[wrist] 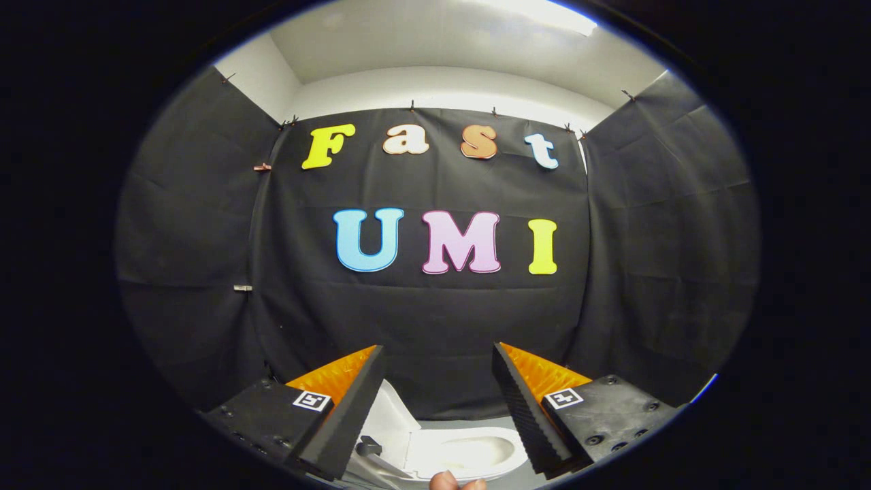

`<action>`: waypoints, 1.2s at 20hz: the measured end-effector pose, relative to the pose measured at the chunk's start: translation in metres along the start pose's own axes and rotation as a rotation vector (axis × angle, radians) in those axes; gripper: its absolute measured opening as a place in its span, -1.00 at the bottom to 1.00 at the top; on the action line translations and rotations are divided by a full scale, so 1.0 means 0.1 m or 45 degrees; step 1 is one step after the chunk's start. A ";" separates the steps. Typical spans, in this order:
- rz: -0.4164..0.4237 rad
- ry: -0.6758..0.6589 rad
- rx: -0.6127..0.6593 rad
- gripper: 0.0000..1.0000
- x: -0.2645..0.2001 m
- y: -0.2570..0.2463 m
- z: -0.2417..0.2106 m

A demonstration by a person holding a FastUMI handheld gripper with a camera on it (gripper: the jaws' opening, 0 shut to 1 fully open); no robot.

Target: Open the toilet lid.

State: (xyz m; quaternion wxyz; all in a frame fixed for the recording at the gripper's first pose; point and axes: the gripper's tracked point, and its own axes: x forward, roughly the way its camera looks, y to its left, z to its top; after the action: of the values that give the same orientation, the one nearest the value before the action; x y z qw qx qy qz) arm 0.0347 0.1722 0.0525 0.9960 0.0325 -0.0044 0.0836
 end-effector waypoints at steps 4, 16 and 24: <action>0.001 -0.022 -0.008 0.96 -0.02 0.00 0.10; 0.011 0.000 -0.019 0.97 0.04 0.10 0.05; -0.006 -0.025 -0.036 0.96 0.02 0.11 0.09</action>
State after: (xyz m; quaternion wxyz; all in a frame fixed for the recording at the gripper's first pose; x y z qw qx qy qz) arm 0.0349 0.1827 0.0618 0.9964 0.0194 -0.0151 0.0810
